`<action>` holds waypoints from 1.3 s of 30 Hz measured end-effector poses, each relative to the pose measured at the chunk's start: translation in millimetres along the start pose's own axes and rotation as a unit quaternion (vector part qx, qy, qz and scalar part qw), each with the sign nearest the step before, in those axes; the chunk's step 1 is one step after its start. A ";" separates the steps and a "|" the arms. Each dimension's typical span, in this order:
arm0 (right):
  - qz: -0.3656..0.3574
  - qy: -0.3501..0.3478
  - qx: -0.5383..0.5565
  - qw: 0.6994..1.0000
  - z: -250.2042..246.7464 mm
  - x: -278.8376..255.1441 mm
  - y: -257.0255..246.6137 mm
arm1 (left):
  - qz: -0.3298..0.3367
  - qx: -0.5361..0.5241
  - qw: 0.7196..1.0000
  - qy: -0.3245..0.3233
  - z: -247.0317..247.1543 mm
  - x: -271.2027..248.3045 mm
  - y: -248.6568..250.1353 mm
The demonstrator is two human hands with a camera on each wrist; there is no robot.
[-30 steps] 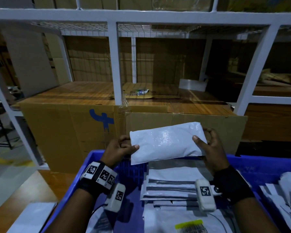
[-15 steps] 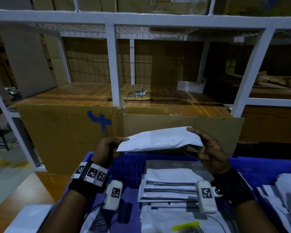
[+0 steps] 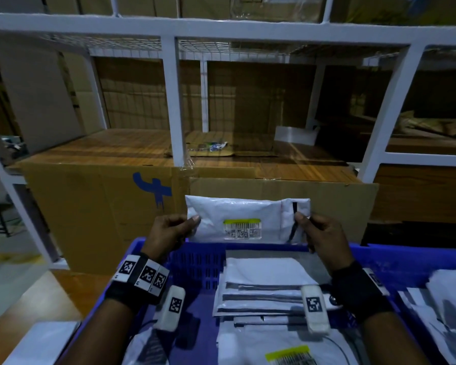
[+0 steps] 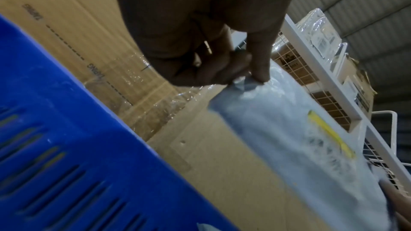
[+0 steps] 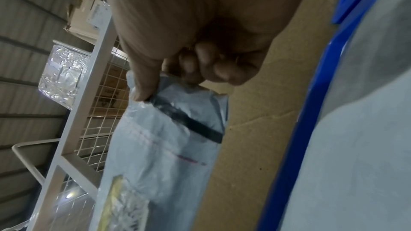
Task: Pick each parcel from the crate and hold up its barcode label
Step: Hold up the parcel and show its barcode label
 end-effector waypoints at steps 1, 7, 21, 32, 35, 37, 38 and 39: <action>0.001 0.007 -0.001 1.000 -1.0 -0.2 1.5 | 0.003 0.005 1.000 0.003 0.7 -1.1 0.8; 0.026 -0.017 -0.016 0.999 0.7 1.7 13.5 | -0.014 -0.026 0.999 -0.018 6.2 -1.7 -4.5; 0.070 -0.045 0.021 0.996 11.6 0.8 13.8 | 0.021 -0.025 0.999 -0.004 9.7 -3.4 -0.4; 0.074 -0.024 0.012 0.997 9.7 3.0 13.3 | 0.031 0.028 0.999 0.015 2.7 0.9 -6.6; 0.075 -0.037 0.033 0.996 11.5 1.9 8.1 | 0.027 0.032 0.999 0.030 0.6 2.5 -7.6; 0.094 -0.075 0.069 0.990 17.7 -1.2 4.4 | 0.023 0.020 0.998 0.053 -5.2 2.9 -9.0; 0.107 -0.094 0.074 0.987 20.0 -3.0 3.3 | 0.022 0.008 0.998 0.062 -9.1 3.6 -9.9; 0.116 -0.108 0.068 0.985 21.7 -4.8 1.6 | 0.024 -0.003 0.997 0.068 -12.5 3.9 -10.6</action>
Point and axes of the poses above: each hand's wrist, its own x-axis towards the middle knuckle, its own z-axis out of the palm, y = z × x, the point moved 5 cm from there along x, towards the middle knuckle, and after that the axes turned 15 degrees about -y, right-handed, at the moved point
